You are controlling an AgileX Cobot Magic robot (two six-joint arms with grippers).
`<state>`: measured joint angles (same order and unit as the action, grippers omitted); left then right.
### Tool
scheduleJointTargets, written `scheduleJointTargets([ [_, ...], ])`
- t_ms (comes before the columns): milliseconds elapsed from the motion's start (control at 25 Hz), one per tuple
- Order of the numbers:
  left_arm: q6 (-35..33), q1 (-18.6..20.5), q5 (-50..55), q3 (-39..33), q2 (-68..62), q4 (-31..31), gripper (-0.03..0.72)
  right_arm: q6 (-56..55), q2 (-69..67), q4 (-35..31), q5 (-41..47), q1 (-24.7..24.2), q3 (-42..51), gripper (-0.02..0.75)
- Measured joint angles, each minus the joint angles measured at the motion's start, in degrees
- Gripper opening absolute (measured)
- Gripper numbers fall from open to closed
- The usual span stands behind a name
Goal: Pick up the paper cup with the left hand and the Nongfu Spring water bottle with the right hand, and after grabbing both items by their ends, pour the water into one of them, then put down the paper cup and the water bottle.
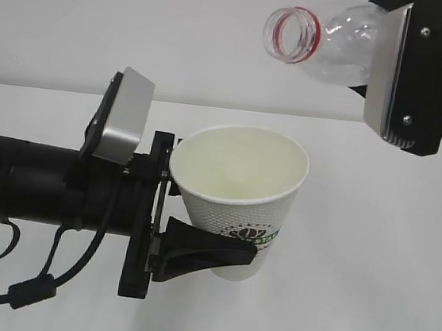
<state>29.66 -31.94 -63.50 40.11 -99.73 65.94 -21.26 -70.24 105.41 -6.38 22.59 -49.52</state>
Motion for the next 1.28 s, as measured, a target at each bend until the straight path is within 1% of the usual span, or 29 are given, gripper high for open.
scheduleJointTargets([
  [800, 0.0, 0.0, 0.0, 0.0, 0.0, 0.0, 0.531, 5.5, 0.0, 0.0, 0.0, 0.0, 0.0, 0.47],
  [1280, 0.0, 0.0, 0.0, 0.0, 0.0, 0.1, 0.531, 8.8, 0.0, 0.0, 2.2, 0.0, 0.0, 0.47],
])
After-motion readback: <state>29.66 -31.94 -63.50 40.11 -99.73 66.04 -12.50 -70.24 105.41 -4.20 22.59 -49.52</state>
